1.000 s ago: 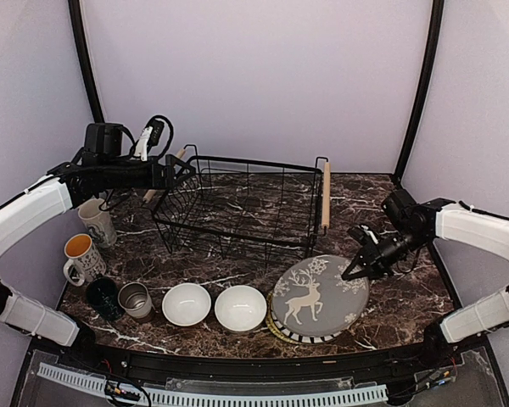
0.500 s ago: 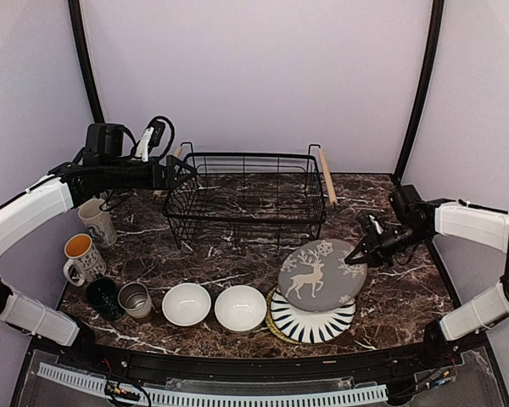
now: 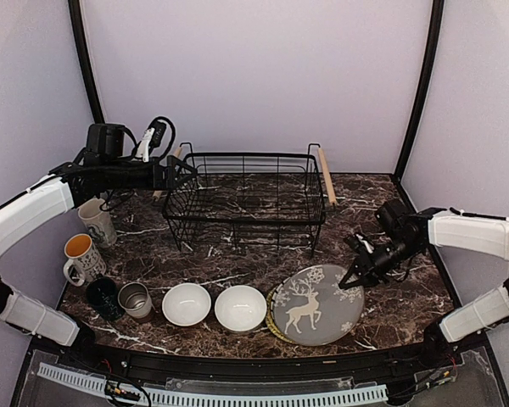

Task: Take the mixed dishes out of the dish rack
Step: Place the plate with another plate.

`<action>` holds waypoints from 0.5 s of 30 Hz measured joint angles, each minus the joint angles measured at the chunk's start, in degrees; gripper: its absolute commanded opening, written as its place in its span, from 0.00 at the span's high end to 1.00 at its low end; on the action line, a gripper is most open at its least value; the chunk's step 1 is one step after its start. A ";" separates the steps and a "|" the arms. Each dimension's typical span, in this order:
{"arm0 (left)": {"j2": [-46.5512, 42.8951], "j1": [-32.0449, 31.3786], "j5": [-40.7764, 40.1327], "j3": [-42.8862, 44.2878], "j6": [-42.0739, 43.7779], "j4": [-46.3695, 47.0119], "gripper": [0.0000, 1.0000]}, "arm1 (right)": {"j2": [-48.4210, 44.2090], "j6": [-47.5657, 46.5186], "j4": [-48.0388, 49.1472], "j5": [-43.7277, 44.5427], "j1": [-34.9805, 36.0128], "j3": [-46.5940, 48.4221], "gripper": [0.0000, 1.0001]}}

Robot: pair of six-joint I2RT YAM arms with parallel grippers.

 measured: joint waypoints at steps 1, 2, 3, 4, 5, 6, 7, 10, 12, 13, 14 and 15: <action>0.04 0.00 0.00 0.00 0.00 0.00 0.01 | 0.28 0.02 0.39 0.00 0.87 0.09 0.92; 0.04 0.00 0.02 0.00 0.00 0.00 0.01 | 0.48 0.15 0.52 0.17 1.55 0.31 0.84; 0.04 0.00 0.02 0.00 0.00 0.00 0.01 | 0.57 0.28 0.59 0.39 1.95 0.52 0.76; 0.04 0.00 0.02 0.00 0.00 0.00 0.01 | 0.61 0.59 0.50 0.81 2.19 0.72 0.69; 0.04 0.00 0.02 0.00 0.00 0.00 0.01 | 0.61 0.66 0.55 1.29 2.38 0.87 0.60; 0.04 0.00 0.00 0.00 0.00 0.00 0.01 | 0.63 0.66 0.50 1.81 2.51 1.05 0.53; 0.04 0.00 0.00 0.00 0.00 0.00 0.01 | 0.66 0.83 0.31 2.73 2.60 1.29 0.46; 0.04 0.00 -0.04 0.00 0.04 0.02 0.01 | 0.44 1.33 -0.48 6.40 2.67 2.51 0.30; 0.02 0.00 -0.20 -0.04 0.04 0.22 0.01 | -0.55 1.73 -1.66 9.75 2.64 4.04 0.16; -0.09 0.00 -0.31 -0.15 0.04 0.50 0.01 | -1.40 2.12 -2.40 11.50 2.64 4.94 0.11; -0.28 0.00 -0.42 -0.35 0.04 0.76 0.01 | -2.34 2.71 -3.15 13.05 2.64 5.79 0.04; -0.63 0.00 -0.68 -0.68 0.07 1.11 0.01 | -3.65 2.69 -3.91 15.28 2.64 6.99 0.02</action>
